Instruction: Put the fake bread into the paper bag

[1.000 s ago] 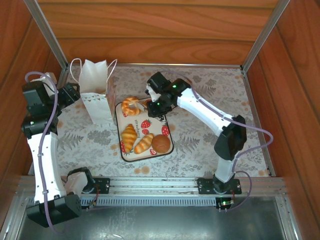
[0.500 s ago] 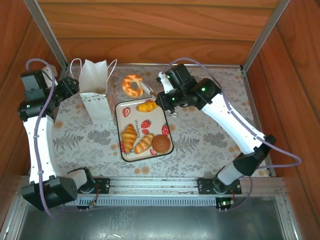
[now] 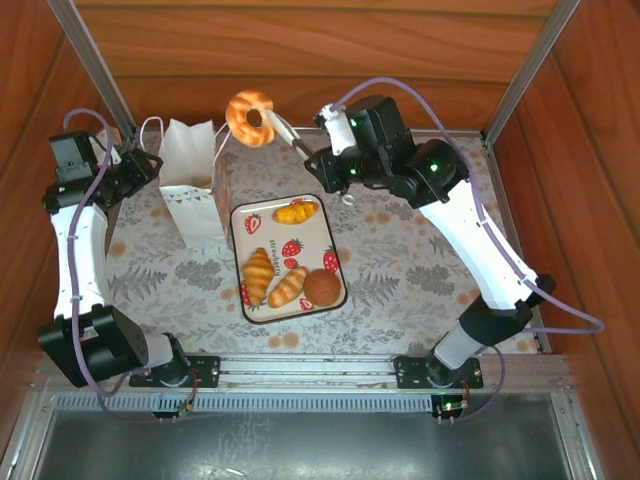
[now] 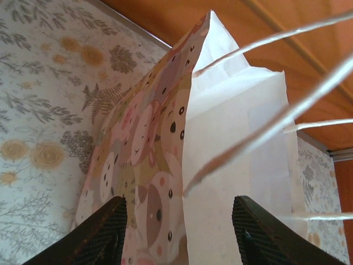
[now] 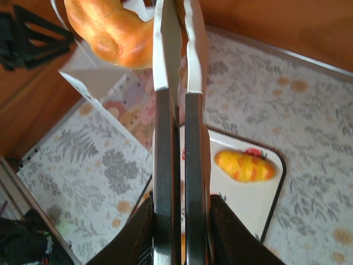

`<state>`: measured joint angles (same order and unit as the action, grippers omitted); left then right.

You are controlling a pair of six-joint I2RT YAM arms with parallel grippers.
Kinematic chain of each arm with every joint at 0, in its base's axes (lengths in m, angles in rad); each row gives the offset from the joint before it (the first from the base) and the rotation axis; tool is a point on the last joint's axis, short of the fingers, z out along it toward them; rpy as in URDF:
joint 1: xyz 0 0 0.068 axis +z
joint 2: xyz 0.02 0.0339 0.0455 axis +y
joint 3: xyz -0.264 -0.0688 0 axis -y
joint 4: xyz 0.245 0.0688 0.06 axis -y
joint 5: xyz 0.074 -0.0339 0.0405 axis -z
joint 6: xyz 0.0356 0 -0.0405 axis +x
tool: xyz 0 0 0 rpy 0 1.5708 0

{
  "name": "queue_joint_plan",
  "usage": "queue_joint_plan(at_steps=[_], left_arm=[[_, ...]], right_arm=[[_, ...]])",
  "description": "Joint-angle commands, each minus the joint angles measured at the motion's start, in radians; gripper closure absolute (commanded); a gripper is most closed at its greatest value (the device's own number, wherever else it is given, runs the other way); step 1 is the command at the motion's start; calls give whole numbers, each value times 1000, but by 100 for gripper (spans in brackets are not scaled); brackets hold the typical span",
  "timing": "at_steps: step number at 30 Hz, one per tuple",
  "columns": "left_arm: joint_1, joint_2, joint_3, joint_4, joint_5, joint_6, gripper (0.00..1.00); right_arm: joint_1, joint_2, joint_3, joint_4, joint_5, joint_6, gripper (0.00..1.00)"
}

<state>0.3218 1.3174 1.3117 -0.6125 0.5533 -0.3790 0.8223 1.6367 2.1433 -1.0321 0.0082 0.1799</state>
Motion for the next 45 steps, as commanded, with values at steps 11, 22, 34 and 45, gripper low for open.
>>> queue_joint_plan(at_steps=[11, 22, 34, 45], left_arm=[[33, 52, -15, 114, 74, -41, 67], [50, 74, -21, 136, 116, -44, 81], [51, 76, -39, 149, 120, -39, 88], [52, 72, -49, 157, 111, -40, 88]], right_arm=[[96, 348, 440, 5, -22, -56, 87], [115, 453, 428, 65, -62, -72, 88], [118, 533, 428, 28, -46, -84, 88], [118, 560, 421, -45, 15, -111, 85]])
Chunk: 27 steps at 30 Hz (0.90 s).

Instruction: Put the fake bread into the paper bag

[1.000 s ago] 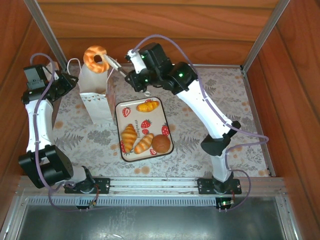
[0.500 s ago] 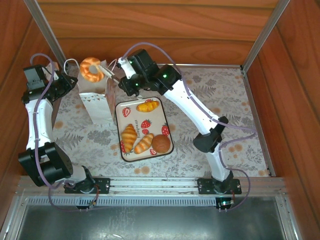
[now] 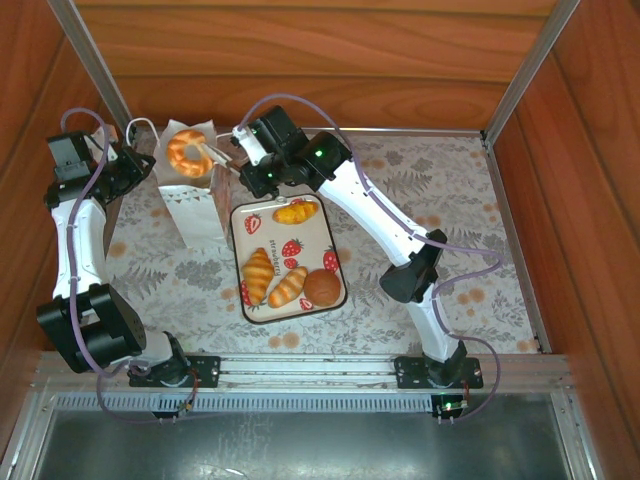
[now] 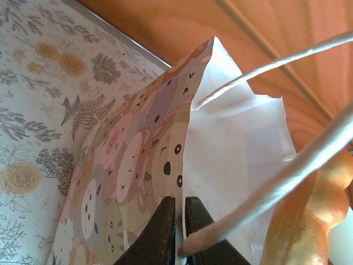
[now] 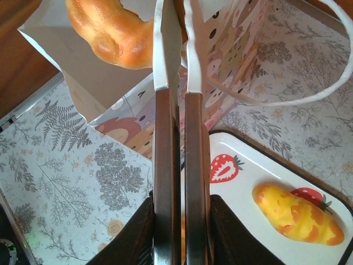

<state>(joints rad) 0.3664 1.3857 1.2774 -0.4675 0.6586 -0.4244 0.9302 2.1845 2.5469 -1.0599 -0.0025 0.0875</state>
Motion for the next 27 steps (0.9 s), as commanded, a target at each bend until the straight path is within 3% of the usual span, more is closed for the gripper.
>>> queue_joint_plan(at_steps=[1, 22, 27], left_arm=[[8, 4, -15, 13, 8, 3, 88], [10, 7, -20, 18, 14, -4, 87], [10, 8, -18, 20, 16, -6, 87]], right_arm=[[10, 12, 17, -21, 27, -19, 84], [10, 5, 11, -9, 46, -14, 60], [10, 5, 12, -6, 48, -14, 59]])
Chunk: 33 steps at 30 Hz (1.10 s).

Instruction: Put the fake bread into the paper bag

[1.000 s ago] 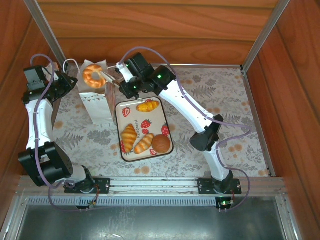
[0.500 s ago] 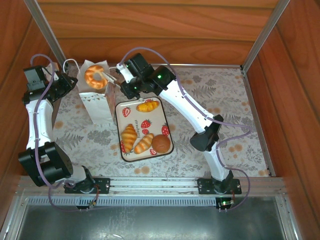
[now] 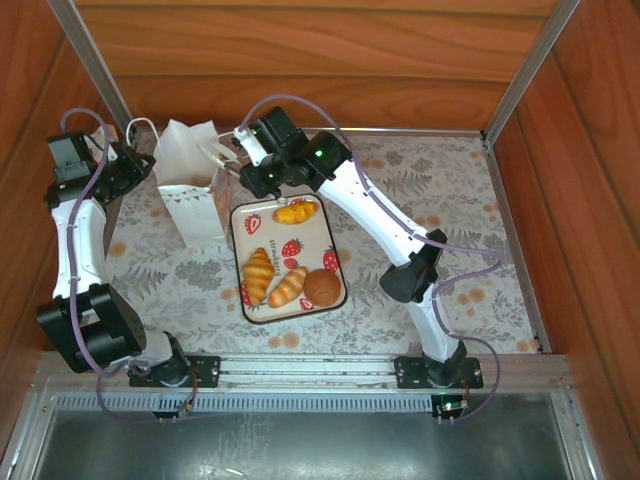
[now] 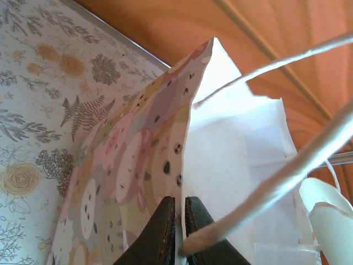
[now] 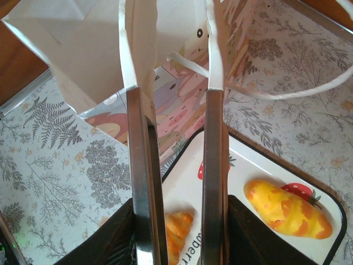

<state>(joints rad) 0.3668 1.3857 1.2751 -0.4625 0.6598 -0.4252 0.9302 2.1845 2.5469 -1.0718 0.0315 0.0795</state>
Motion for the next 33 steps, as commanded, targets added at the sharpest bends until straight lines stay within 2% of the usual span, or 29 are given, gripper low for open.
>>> queue_joint_plan(at_steps=[1, 13, 19, 22, 27, 33], left_arm=[[9, 9, -16, 14, 16, -5, 87], [10, 1, -19, 16, 29, -10, 87], [10, -37, -40, 16, 34, -18, 86], [9, -63, -56, 16, 29, -17, 79], [9, -90, -78, 14, 29, -21, 69], [8, -155, -103, 14, 19, -29, 49]], right_arm=[[10, 4, 12, 6, 15, -7, 59], [10, -12, -2, 32, 9, 6, 61], [10, -118, -85, 138, -22, 38, 61], [10, -186, -155, 195, -57, 49, 61], [10, -248, -178, 181, -75, 48, 61], [10, -360, -294, 200, -48, 48, 61]])
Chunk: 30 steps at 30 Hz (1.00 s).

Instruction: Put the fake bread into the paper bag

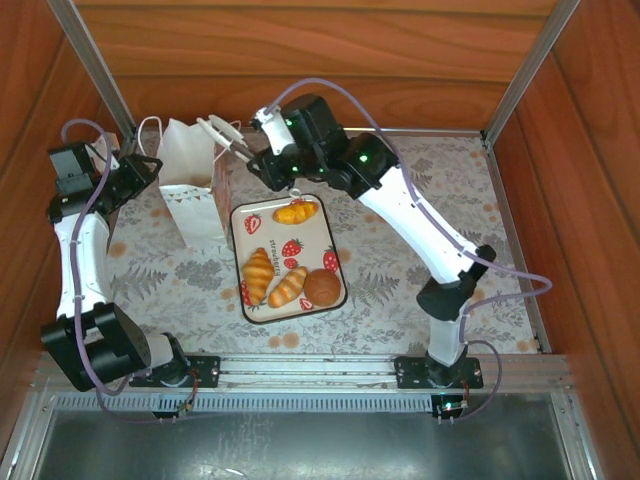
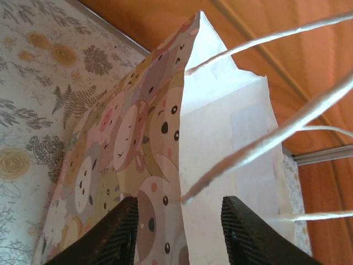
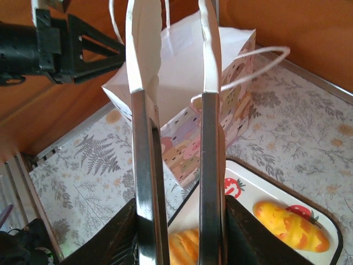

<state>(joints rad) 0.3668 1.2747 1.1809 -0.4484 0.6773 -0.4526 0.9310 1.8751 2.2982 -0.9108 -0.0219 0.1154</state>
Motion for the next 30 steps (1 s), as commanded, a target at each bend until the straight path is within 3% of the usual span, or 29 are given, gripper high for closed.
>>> queue_joint_plan(at_steps=[1, 5, 11, 17, 24, 30], left_arm=[[8, -58, -11, -1, 2, -4, 47], [8, -111, -30, -3, -8, -18, 33], [8, -183, -75, -5, -13, -38, 23], [9, -257, -139, -17, -9, -61, 18], [9, -331, -230, -33, -25, -84, 15], [9, -365, -270, -42, -26, -83, 15]], right_arm=[[9, -72, -73, 45, 15, 10, 61], [8, -166, -188, 50, 56, -3, 61], [-2, -342, -390, 56, 129, 17, 61], [-32, -520, -619, 46, 187, 84, 61], [-62, -620, -805, -15, 198, 119, 61], [-75, -628, -888, -37, 110, 176, 60]])
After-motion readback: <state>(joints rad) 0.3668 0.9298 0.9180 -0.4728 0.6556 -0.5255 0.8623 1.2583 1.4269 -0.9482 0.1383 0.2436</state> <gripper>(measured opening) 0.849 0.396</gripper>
